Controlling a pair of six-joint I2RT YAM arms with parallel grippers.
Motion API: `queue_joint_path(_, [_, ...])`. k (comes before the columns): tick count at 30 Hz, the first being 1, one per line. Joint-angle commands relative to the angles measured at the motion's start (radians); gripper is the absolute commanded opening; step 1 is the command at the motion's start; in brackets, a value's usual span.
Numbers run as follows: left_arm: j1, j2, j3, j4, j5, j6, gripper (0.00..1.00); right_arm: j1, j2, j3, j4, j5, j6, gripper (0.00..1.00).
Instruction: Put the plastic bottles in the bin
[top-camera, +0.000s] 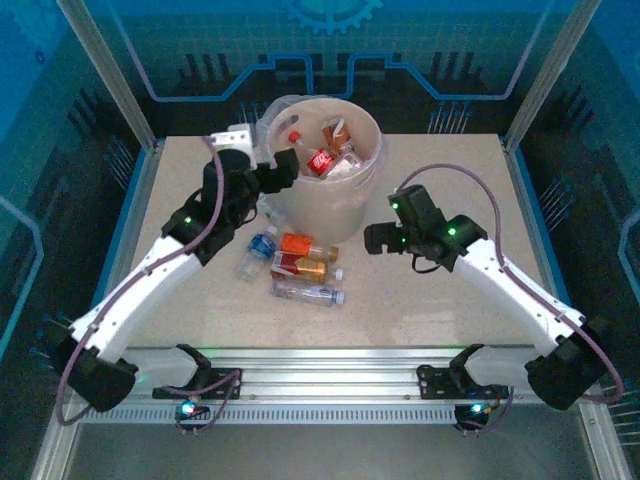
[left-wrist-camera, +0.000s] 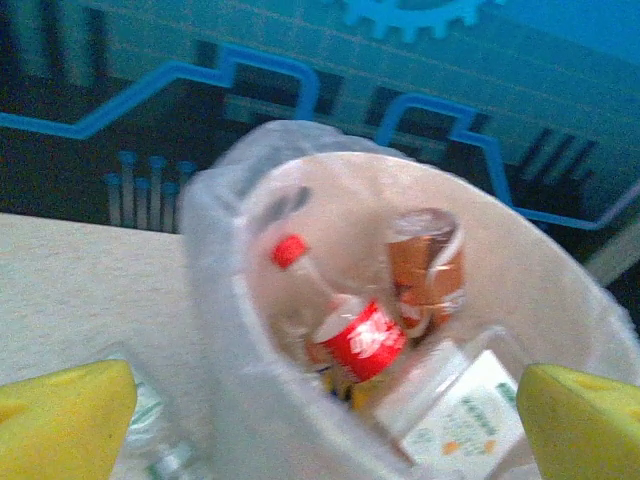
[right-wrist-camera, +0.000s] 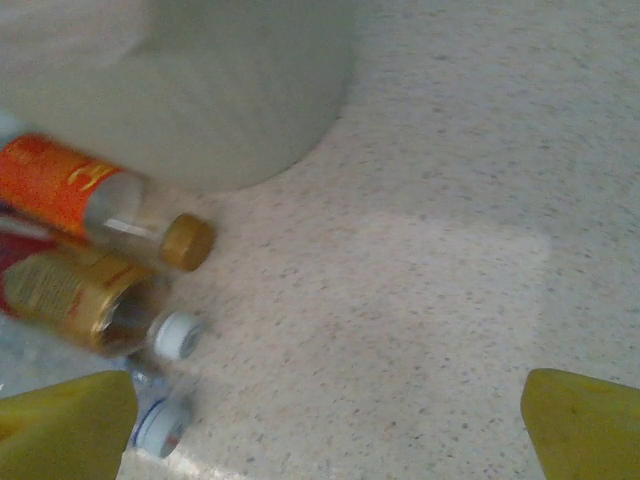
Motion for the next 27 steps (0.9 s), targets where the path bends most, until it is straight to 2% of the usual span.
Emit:
queue_joint_path(1, [0.015,-0.100,-0.092,0.008,-0.184,-0.040,0.99,0.099,-0.010,-0.016,0.022,-0.019,-0.081,1.00])
queue_joint_path(7, [0.140,-0.248,-0.265,-0.080,-0.185,-0.211,0.99,0.314,0.079,0.020,-0.023,0.009,-0.142,0.97])
queue_joint_path(11, [0.239,-0.319,-0.352,-0.126,-0.146,-0.294,0.99,0.407,0.189,0.076,-0.037,0.006,-0.184,0.93])
queue_joint_path(19, [0.331,-0.342,-0.411,-0.180,-0.135,-0.327,0.99,0.507,0.419,0.208,-0.058,0.022,-0.251,0.86])
queue_joint_path(27, [0.379,-0.288,-0.431,-0.166,-0.094,-0.352,0.99,0.531,0.587,0.325,-0.083,0.035,-0.308,0.81])
